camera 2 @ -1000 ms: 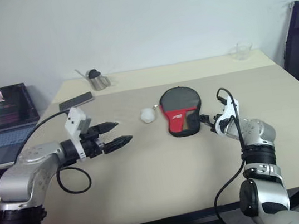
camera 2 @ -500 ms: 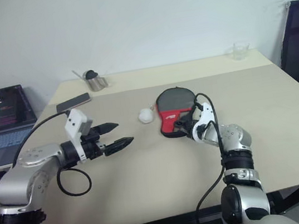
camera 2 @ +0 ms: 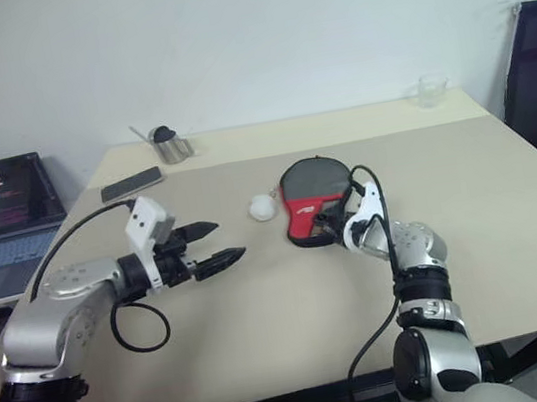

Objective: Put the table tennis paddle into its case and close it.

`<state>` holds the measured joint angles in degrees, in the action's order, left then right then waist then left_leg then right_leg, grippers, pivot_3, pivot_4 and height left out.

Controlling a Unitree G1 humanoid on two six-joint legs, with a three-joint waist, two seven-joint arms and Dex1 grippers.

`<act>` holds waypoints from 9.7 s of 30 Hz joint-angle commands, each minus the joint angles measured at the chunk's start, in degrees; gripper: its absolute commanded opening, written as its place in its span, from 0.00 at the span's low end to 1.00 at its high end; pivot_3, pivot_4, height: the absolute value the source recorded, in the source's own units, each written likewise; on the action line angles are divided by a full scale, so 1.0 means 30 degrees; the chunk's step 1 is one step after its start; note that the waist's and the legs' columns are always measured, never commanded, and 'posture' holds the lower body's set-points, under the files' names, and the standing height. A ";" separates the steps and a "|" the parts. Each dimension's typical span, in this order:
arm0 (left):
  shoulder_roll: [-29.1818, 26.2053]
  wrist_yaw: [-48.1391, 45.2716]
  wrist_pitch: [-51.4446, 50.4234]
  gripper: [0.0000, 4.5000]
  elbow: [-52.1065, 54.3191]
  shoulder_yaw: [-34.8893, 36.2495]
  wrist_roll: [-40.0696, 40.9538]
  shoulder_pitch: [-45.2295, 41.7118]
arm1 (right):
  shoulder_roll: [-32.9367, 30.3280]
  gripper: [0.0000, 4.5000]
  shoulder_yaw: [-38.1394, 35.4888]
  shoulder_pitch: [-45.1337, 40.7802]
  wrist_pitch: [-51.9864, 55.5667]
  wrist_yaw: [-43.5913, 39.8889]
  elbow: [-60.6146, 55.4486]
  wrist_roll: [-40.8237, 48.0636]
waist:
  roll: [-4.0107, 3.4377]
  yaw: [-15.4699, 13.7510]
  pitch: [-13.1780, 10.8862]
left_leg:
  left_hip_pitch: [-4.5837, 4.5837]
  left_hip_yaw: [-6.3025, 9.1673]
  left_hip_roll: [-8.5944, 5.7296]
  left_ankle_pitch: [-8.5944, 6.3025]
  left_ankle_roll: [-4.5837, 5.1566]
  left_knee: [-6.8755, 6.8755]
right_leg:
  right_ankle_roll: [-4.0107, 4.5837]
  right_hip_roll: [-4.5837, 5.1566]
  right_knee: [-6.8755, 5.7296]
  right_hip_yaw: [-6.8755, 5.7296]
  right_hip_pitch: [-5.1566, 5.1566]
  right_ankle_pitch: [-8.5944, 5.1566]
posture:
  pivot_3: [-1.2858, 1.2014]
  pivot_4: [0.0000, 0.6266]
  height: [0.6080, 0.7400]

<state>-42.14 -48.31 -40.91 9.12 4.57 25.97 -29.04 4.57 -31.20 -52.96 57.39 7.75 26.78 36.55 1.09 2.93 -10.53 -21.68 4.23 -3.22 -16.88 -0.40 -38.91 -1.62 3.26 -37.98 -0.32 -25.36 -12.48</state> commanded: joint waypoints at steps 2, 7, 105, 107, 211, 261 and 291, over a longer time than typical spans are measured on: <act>0.0032 -0.0010 0.0418 1.00 0.0474 0.0020 0.0040 -0.0599 | 0.0617 1.00 -0.0702 -0.0895 -0.0642 0.0191 0.0667 0.1298 | 0.0000 0.0040 0.0000 | 0.0000 0.0000 0.0005 0.0000 0.0000 0.0002 | 0.0002 -0.0003 0.0000 0.0000 -0.0001 0.0001 | 0.52 0.24 1.00; 0.0069 -0.0069 0.0532 1.00 0.0354 -0.0082 -0.0033 -0.0681 | 0.0970 1.00 -0.0973 -0.0980 -0.0915 0.0684 0.1033 0.1872 | -0.0001 0.0104 0.0000 | -0.0001 -0.0002 0.0007 0.0000 0.0000 0.0008 | 0.0003 -0.0004 0.0002 0.0005 -0.0004 0.0002 | 0.52 0.24 1.00; 0.1068 -0.2642 0.2001 1.00 -0.2435 -0.2789 -0.1593 -0.2870 | -1.3053 0.00 1.2213 1.1265 0.8803 -1.0859 -1.4715 0.8856 | 0.0018 -0.0398 0.0007 | -0.0030 0.0043 0.0016 -0.0023 0.0040 0.0003 | -0.0009 -0.0030 0.0136 -0.0081 0.0067 -0.0004 | 0.52 0.24 1.00; 0.1117 -0.2638 0.2046 1.00 -0.2524 -0.2823 -0.1626 -0.2955 | -1.3290 0.00 1.2346 1.1099 0.8505 -1.1264 -1.4639 0.8237 | 0.0018 -0.0401 0.0007 | -0.0030 0.0042 0.0015 -0.0023 0.0040 0.0000 | -0.0010 -0.0030 0.0136 -0.0078 0.0067 -0.0004 | 0.52 0.24 1.00; 1.0184 1.2482 1.5627 0.01 -2.7967 -0.8266 -1.6182 -1.3436 | -0.5109 1.00 1.6534 0.9513 -0.3097 -1.2146 -0.9340 -0.9212 | 0.0244 -0.0411 0.0261 | 0.0350 0.0097 -0.0029 -0.0023 -0.0019 0.0032 | -0.0120 -0.0020 0.0111 -0.0135 0.0415 -0.0048 | 0.52 0.24 1.00; 1.5587 1.5572 1.8216 0.01 -2.9372 -1.2506 -2.2829 -1.5957 | -0.4689 1.00 1.6606 1.1058 0.1820 -1.1557 -1.2847 -0.6270 | 0.0248 -0.0436 0.0259 | 0.0282 0.0121 -0.0028 -0.0034 -0.0007 0.0078 | -0.0198 -0.0022 0.0285 -0.0187 0.0427 -0.0066 | 0.52 0.24 1.00; 1.6903 1.1501 1.7335 0.71 -2.9278 -1.1745 -2.1580 -1.4902 | -0.4317 1.00 1.6474 1.0315 0.1611 -1.1732 -1.2220 -0.6375 | 0.0223 -0.0474 0.0317 | 0.0293 0.0121 -0.0043 -0.0040 0.0006 0.0075 | -0.0212 -0.0031 0.0287 -0.0198 0.0446 -0.0067 | 0.52 0.24 1.00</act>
<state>5.61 -11.84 10.24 -80.87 -30.44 -39.30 -73.63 -8.84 15.23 -22.62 58.89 -27.58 -15.26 17.21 1.76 1.51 -9.58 -20.80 4.59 -3.34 -17.00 -0.38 -38.68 -2.26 3.17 -37.12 -0.92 -24.02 -12.68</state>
